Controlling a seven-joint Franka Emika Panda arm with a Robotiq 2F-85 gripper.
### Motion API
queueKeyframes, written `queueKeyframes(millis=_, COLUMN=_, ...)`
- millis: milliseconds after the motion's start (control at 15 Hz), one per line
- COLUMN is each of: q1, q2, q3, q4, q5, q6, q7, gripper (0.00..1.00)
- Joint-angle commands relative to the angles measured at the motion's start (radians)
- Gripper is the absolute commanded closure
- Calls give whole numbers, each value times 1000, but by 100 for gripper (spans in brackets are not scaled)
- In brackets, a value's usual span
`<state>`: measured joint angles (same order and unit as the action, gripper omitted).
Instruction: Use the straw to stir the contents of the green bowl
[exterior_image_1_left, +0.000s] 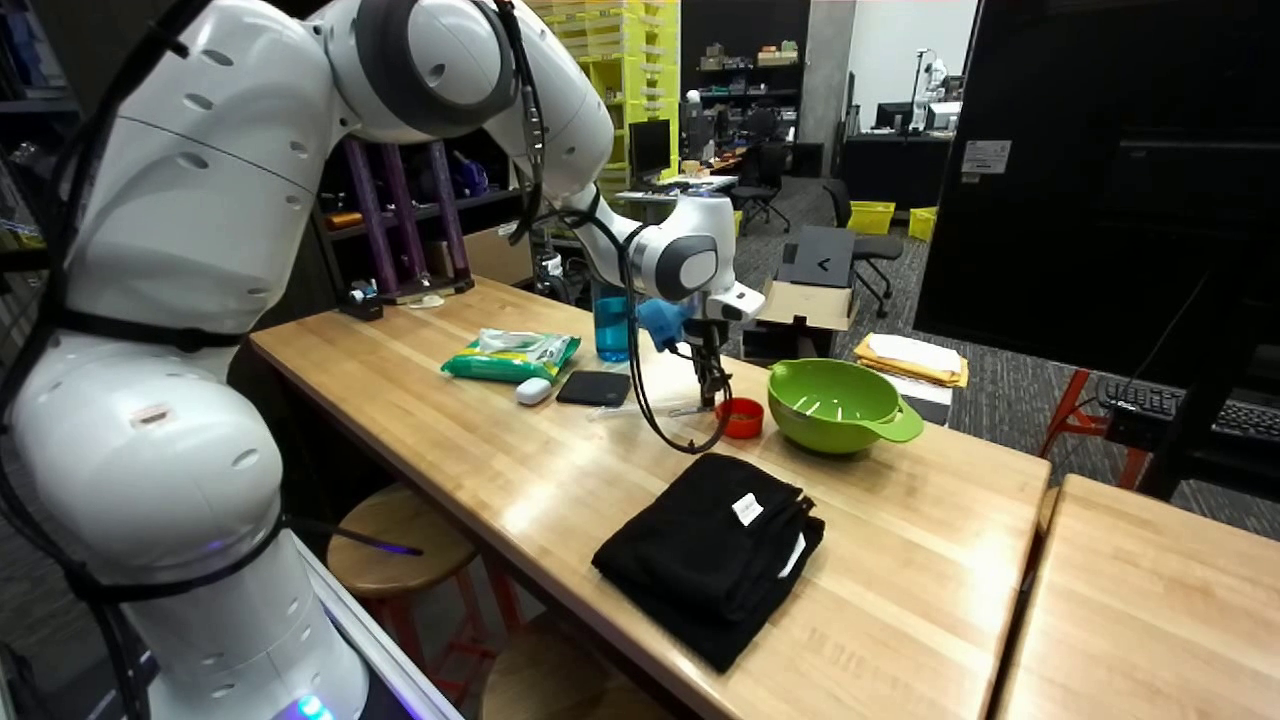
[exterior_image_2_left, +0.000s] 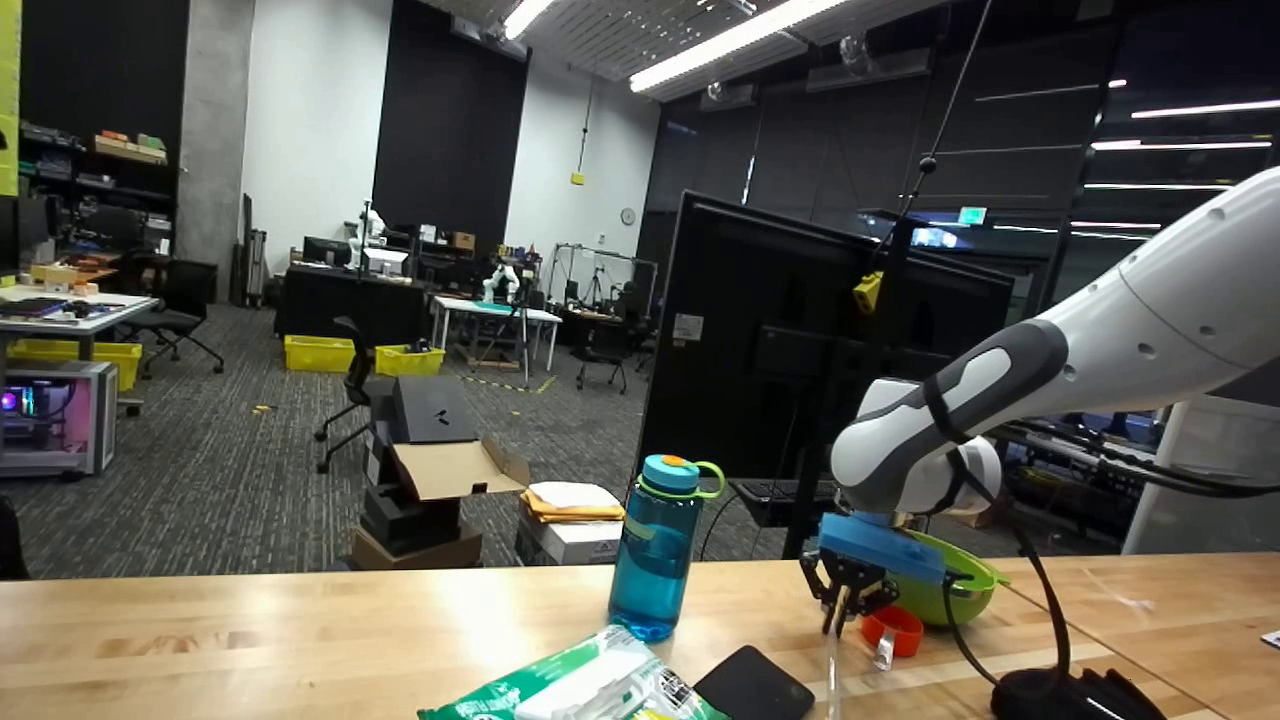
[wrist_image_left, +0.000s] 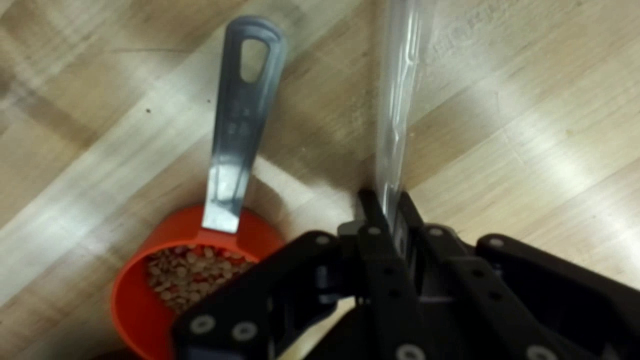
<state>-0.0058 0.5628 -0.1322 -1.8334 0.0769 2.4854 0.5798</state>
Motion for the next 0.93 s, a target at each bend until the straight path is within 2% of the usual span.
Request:
queueKeyframes(millis=0, q1=24, q2=-19, q3=-2, q4=-12, q5=13, q6=-6, q7=5, gripper=98)
queueKeyframes(millis=533, q1=65, q2=-86, q3=-15, q4=-40, q5=-23, q6=-2, q7=3, gripper=99)
queueKeyframes(millis=867, q1=65, q2=-143, q3=-25, q4=-55, q5=-52, q6=3, q7=-7, gripper=99)
